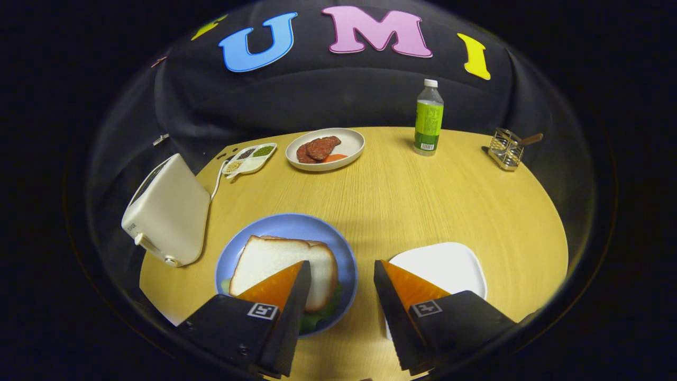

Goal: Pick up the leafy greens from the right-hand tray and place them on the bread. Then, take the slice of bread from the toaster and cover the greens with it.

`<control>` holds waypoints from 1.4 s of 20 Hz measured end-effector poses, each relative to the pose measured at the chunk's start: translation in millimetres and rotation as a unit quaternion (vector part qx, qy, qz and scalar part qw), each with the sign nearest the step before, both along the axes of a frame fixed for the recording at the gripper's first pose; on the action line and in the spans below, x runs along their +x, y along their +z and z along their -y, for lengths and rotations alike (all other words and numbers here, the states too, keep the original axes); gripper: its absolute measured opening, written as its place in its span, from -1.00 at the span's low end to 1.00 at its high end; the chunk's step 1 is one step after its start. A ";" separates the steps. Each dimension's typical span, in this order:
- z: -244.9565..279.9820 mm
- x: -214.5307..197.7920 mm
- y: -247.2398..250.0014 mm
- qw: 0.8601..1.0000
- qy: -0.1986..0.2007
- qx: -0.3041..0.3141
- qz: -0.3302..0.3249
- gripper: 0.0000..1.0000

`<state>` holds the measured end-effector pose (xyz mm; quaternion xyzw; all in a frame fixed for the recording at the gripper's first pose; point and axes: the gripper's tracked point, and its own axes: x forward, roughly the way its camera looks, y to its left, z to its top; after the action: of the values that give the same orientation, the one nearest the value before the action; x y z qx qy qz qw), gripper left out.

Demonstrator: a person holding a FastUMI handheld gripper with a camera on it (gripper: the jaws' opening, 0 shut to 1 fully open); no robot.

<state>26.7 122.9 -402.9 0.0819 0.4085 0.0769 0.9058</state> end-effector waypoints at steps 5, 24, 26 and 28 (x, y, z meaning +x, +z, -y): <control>22.1 12.7 61.2 0.997 0.023 -0.030 0.071 0.67; 24.7 20.2 276.8 0.964 0.040 -0.030 0.263 0.95; 24.8 20.7 279.6 0.962 0.042 -0.026 0.267 0.95; 24.6 18.6 283.7 0.961 0.047 -0.027 0.270 0.94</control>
<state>45.2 98.3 -119.2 0.0148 0.1536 0.1276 0.9797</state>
